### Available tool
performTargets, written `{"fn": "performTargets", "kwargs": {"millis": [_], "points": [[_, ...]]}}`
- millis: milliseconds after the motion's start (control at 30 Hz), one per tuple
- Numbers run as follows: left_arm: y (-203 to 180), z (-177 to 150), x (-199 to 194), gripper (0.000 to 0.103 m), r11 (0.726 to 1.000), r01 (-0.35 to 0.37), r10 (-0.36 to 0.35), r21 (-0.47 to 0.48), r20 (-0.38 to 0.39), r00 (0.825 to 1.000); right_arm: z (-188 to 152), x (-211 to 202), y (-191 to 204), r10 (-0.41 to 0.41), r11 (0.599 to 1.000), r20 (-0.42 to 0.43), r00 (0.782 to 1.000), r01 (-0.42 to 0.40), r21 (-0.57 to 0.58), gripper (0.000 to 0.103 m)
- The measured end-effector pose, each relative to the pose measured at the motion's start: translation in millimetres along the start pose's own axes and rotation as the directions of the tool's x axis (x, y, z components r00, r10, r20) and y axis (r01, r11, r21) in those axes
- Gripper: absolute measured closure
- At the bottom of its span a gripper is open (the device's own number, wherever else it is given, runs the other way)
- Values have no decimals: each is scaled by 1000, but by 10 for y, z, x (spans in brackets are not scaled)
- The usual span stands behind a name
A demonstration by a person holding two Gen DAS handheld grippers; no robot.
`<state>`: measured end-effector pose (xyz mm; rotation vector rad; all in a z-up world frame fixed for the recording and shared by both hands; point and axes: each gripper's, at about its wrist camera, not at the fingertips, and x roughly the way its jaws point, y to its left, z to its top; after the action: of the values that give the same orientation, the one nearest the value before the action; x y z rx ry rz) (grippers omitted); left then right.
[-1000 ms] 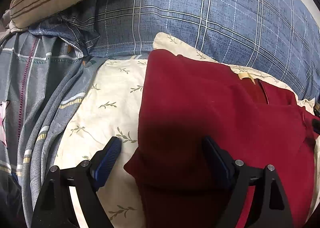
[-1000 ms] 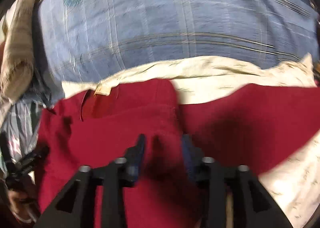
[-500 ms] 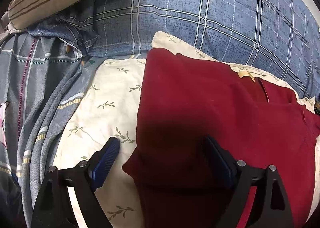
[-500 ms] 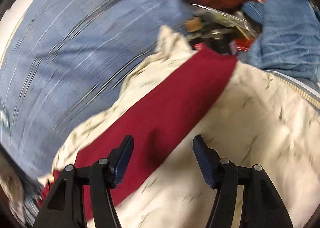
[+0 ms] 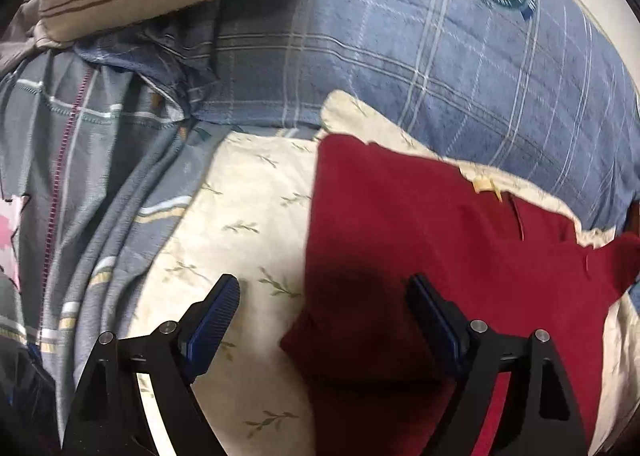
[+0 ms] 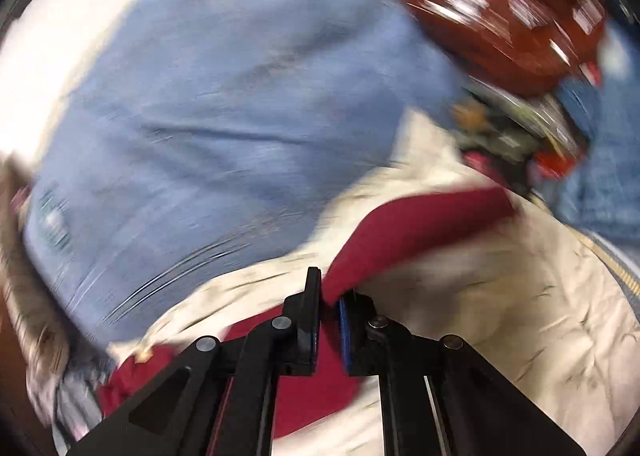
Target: Fold small clothes
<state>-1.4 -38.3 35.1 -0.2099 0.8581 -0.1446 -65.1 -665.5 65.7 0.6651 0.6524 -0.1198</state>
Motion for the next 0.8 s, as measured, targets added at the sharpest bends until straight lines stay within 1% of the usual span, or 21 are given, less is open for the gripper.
{"fn": "performTargets", "kwargs": {"millis": [67, 100, 133, 167, 200, 267, 333, 367, 400, 433, 467, 500, 533, 567, 600, 633, 667, 700, 733, 800], "points": [[53, 8, -63, 18, 1000, 6, -6, -19, 18, 1000, -51, -115, 458, 70, 994, -4, 998, -70, -85, 96], [79, 14, -94, 18, 1000, 8, -7, -27, 27, 1000, -106, -144, 767, 119, 984, -21, 993, -121, -132, 96], [100, 17, -123, 18, 999, 9, -8, -34, 34, 999, -127, -184, 952, 148, 975, -34, 988, -152, -161, 96], [118, 10, -150, 18, 999, 13, -11, -40, 40, 999, -196, -195, 1222, 191, 960, -52, 980, -197, -200, 96], [149, 15, -170, 18, 999, 21, -19, -48, 46, 999, -287, -198, 1482, 235, 941, -74, 969, -246, -235, 96], [179, 2, -201, 18, 998, 27, -24, -58, 52, 998, -522, -130, 1999, 314, 895, -137, 940, -341, -286, 95], [214, -4, -201, 18, 997, 27, -24, -67, 49, 998, -896, 14, 2521, 391, 828, -232, 891, -450, -333, 95], [224, 5, -177, 18, 997, 28, -25, -69, 44, 999, -1074, 82, 2684, 401, 803, -270, 876, -477, -356, 92], [232, 9, -159, 18, 997, 30, -28, -72, 37, 999, -1382, 252, 2923, 386, 771, -337, 859, -501, -393, 90], [240, 17, -136, 18, 997, 35, -33, -75, 31, 999, -1584, 362, 3007, 360, 757, -385, 850, -508, -411, 90], [241, 25, -123, 18, 996, 40, -38, -76, 27, 999, -1900, 586, 3134, 294, 744, -473, 831, -510, -433, 80], [235, 27, -128, 18, 996, 48, -46, -73, 26, 999, -2070, 716, 3175, 242, 743, -520, 819, -501, -444, 66], [232, 45, -124, 18, 996, 53, -51, -70, 28, 998, -2261, 843, 3185, 181, 745, -560, 808, -485, -459, 63], [225, 54, -129, 18, 996, 59, -57, -65, 32, 998, -2335, 864, 3169, 164, 744, -562, 811, -476, -469, 64], [207, 63, -137, 18, 996, 68, -66, -55, 37, 997, -2356, 833, 3129, 178, 745, -553, 814, -479, -465, 64], [195, 66, -137, 18, 996, 74, -72, -49, 38, 997, -2328, 789, 3076, 197, 755, -548, 813, -482, -445, 64], [183, 67, -137, 18, 996, 81, -80, -42, 39, 996, -2265, 734, 3027, 214, 770, -545, 811, -483, -416, 58], [168, 67, -137, 18, 995, 88, -87, -36, 39, 995, -2198, 683, 2970, 227, 783, -537, 812, -481, -395, 49], [156, 65, -140, 18, 995, 97, -96, -33, 41, 995, -2123, 625, 2875, 242, 794, -518, 820, -474, -380, 46], [122, 66, -151, 18, 993, 117, -115, -24, 48, 992, -1962, 491, 2692, 241, 815, -472, 848, -441, -376, 41]]}}
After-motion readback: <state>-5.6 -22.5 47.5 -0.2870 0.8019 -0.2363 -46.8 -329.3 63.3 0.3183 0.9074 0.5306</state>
